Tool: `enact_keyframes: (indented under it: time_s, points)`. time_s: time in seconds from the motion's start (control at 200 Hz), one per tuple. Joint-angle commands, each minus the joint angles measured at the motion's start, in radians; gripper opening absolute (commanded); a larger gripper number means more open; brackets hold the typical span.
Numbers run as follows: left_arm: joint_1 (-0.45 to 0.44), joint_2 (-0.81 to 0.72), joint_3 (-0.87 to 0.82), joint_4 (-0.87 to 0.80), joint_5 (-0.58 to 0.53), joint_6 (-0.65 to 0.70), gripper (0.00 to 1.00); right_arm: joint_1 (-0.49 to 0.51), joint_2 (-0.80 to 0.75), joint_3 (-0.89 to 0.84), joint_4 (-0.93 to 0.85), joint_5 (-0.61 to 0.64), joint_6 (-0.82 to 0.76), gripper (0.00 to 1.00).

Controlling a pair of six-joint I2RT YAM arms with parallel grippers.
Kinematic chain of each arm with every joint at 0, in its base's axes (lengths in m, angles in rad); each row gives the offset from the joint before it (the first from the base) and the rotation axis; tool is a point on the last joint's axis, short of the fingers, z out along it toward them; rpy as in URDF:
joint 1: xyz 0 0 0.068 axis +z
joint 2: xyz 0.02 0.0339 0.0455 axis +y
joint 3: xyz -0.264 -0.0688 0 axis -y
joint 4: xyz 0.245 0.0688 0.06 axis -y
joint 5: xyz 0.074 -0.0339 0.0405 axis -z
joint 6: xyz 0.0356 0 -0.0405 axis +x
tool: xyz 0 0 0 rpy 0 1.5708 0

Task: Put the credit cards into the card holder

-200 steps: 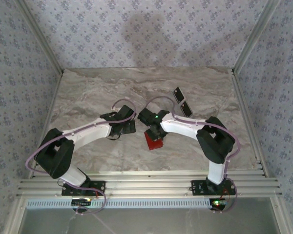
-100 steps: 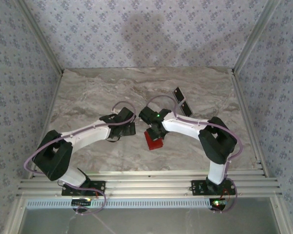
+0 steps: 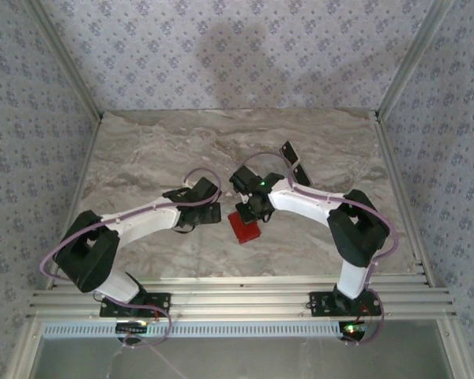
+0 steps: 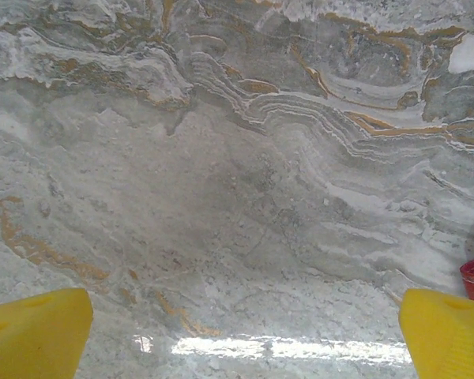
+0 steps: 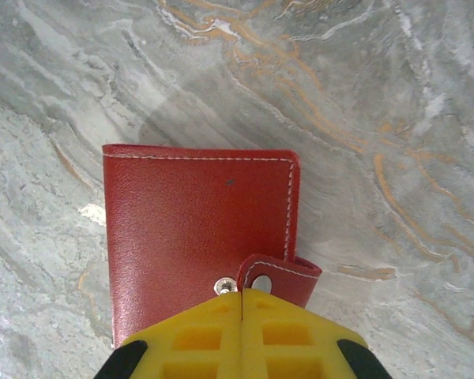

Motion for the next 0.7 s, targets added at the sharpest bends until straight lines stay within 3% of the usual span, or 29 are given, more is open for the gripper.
enact_keyframes:
  time_s: [0.0, 0.695]
  points:
    - [-0.005, 0.022, 0.011, 0.004, 0.011, -0.011, 1.00, -0.001, 0.015, -0.013, 0.010, -0.027, -0.007, 0.00]
    - [-0.012, 0.065, 0.017, 0.018, 0.019, -0.029, 1.00, 0.012, 0.078, -0.035, 0.036, -0.050, -0.013, 0.00]
